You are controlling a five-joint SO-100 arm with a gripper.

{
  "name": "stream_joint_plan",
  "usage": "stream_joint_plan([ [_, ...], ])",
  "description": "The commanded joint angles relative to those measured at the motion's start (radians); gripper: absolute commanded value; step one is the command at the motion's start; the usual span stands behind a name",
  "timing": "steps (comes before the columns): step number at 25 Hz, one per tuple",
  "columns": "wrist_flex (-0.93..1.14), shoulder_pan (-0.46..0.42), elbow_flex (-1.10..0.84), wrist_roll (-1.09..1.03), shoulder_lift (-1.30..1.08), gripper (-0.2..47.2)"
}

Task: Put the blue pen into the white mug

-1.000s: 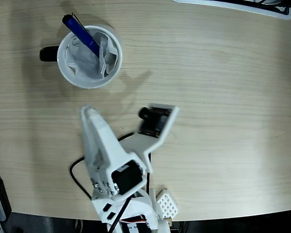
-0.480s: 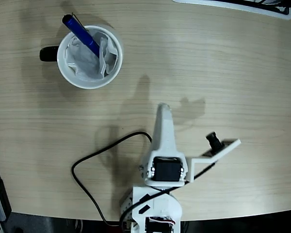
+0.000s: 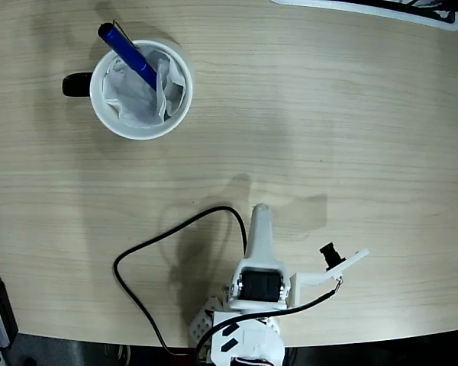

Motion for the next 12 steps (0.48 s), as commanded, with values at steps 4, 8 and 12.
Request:
stream_joint_plan([
  [4, 0.242, 0.023, 0.014, -0.023, 0.184, 0.0],
  [8, 0.350, 0.026, 0.015, -0.021, 0.255, 0.0],
  [12, 0.370, 0.032, 0.021, -0.023, 0.291, 0.0],
])
